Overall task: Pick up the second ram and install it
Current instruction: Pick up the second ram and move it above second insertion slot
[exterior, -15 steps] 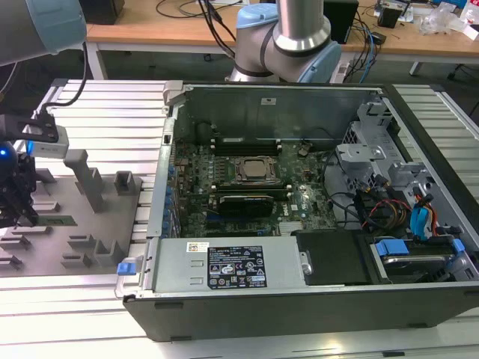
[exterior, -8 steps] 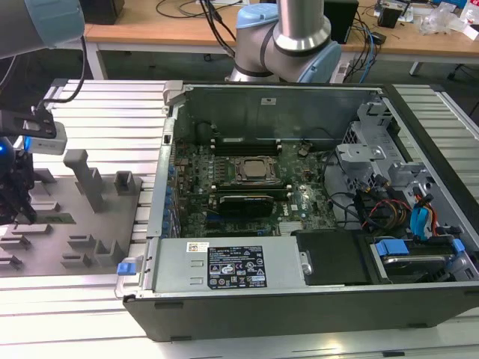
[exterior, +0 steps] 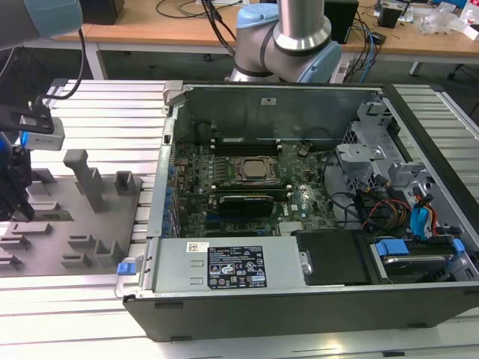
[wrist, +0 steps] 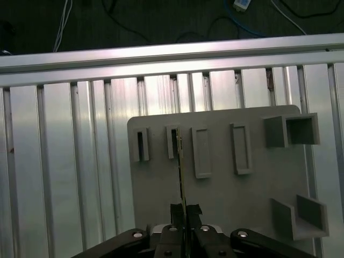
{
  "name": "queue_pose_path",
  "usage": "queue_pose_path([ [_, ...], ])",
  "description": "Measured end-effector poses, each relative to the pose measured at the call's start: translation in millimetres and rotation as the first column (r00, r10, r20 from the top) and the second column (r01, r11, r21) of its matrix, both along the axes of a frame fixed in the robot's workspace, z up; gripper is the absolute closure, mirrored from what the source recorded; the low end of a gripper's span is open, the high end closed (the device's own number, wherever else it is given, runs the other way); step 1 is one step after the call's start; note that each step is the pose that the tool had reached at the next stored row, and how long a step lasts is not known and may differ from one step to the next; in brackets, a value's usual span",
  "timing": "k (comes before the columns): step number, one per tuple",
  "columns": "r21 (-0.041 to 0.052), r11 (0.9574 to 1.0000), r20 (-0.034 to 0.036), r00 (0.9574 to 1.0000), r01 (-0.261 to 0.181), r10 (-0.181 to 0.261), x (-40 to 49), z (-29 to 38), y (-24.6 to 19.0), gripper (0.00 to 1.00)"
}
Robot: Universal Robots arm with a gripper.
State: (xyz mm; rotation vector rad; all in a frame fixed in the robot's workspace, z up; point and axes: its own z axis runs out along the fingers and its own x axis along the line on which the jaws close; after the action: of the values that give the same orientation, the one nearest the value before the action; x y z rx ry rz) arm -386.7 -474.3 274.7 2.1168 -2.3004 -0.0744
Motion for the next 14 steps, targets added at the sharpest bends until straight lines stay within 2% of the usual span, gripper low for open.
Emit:
queue_pose_path([
  [14,0.0000,1.0000,0.0000,1.0000,0.000,0.000,0.0,20.0,0.0,0.86],
])
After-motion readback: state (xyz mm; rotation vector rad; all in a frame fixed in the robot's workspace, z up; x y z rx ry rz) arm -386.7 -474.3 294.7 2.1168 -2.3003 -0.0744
